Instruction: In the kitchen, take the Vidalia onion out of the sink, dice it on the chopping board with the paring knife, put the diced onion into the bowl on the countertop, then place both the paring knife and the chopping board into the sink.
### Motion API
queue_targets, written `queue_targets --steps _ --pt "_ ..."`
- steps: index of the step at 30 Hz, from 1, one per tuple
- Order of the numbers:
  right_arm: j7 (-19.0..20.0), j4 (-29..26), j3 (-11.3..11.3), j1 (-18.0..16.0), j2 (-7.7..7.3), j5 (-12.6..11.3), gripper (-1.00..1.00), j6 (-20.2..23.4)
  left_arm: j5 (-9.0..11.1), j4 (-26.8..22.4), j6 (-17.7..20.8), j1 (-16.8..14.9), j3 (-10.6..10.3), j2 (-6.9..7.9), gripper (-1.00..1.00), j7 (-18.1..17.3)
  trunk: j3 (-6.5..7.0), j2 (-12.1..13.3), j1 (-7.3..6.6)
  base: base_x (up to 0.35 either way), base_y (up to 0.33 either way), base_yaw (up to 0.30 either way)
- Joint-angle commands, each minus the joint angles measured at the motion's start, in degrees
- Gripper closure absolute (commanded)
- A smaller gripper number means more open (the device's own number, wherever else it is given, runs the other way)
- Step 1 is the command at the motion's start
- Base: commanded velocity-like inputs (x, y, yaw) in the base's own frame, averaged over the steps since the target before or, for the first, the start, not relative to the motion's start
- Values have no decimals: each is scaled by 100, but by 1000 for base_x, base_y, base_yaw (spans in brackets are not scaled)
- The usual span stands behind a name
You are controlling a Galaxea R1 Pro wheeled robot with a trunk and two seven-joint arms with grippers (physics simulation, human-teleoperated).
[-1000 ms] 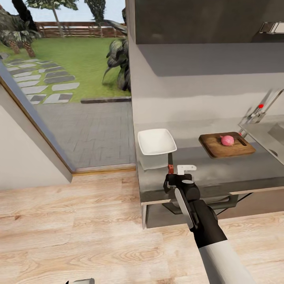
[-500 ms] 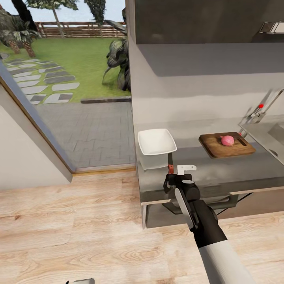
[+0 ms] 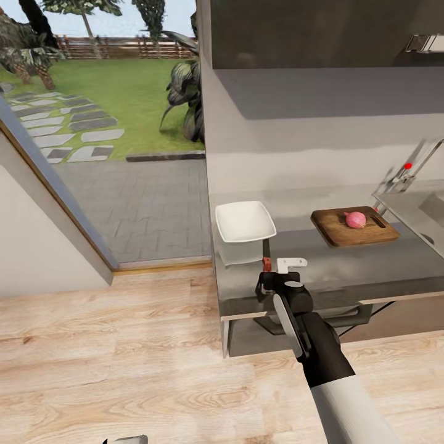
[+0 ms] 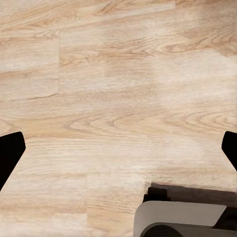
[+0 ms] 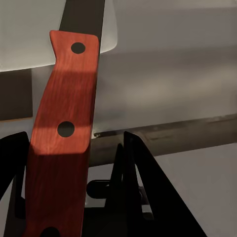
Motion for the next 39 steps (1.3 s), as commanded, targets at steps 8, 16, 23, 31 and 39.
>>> queue_targets --steps 8,16,23,31,39 --pt "-36 179 6 -4 -3 -11 100 59 35 25 -34 -10 -49 -3 -100 17 3 -8 4 0 0 0" --pt "-36 179 6 -4 -3 -11 100 59 35 24 -32 -10 -50 -3 -100 17 22 -8 4 0 0 0" --pt "-36 179 6 -4 -3 -11 100 59 35 23 -34 -10 -49 -3 -100 17 23 -8 4 0 0 0" --pt "-36 179 6 -4 -3 -11 100 59 35 27 -34 -10 -49 -3 -100 17 26 -8 4 0 0 0" --pt "-36 179 6 -4 -3 -11 100 59 35 27 -34 -10 -49 -3 -100 17 81 -8 4 0 0 0"
